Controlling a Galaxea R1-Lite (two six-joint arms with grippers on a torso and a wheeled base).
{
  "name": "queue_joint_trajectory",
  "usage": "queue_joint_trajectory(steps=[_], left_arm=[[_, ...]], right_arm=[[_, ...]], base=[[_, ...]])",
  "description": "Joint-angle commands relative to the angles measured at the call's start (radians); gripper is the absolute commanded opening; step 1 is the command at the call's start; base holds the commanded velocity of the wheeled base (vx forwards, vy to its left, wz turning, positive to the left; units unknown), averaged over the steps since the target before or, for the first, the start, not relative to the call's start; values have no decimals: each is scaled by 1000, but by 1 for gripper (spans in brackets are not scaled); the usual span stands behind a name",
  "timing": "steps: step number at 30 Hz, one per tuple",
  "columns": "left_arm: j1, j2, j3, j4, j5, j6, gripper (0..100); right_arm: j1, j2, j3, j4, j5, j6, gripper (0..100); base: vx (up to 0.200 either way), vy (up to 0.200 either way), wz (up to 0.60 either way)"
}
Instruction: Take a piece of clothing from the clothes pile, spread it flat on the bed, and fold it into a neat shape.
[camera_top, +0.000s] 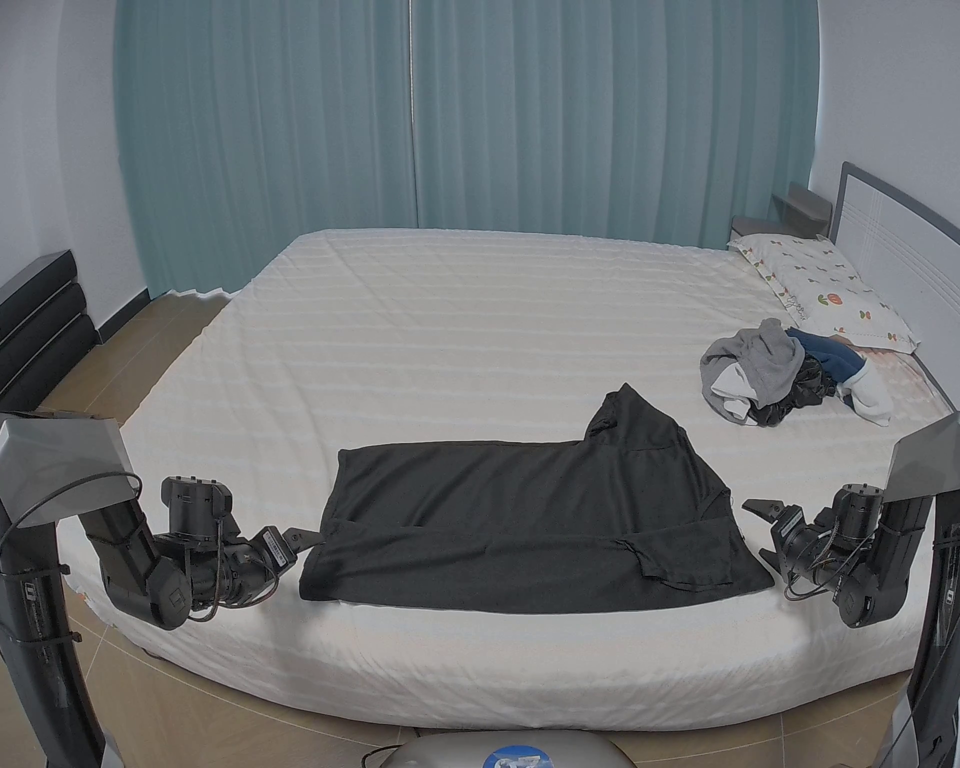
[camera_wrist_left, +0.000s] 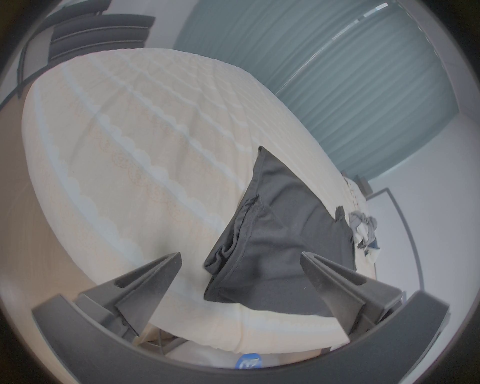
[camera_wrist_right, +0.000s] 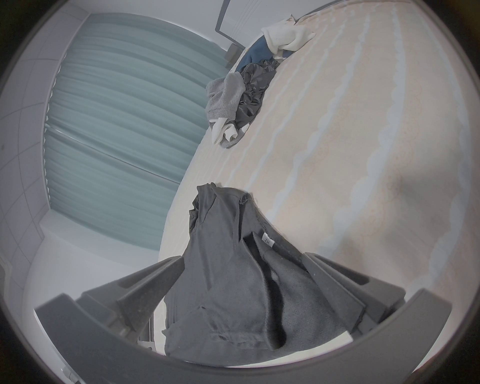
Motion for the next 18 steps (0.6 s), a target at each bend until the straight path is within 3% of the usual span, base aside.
queue_joint_trajectory(steps=[1, 11, 18], left_arm=[[4, -5, -21, -2, -10, -30, 100], [2, 1, -27, -13, -13, -36, 100], [-1, 3, -26, -14, -12, -36, 100]], right_arm=[[-1, -3, -9, -2, 2, 17, 100], [2, 3, -4, -24, 2, 15, 100], [6, 3, -1, -24, 2, 15, 100]], base=[[200, 0, 0], [200, 0, 0], [0, 0, 0]])
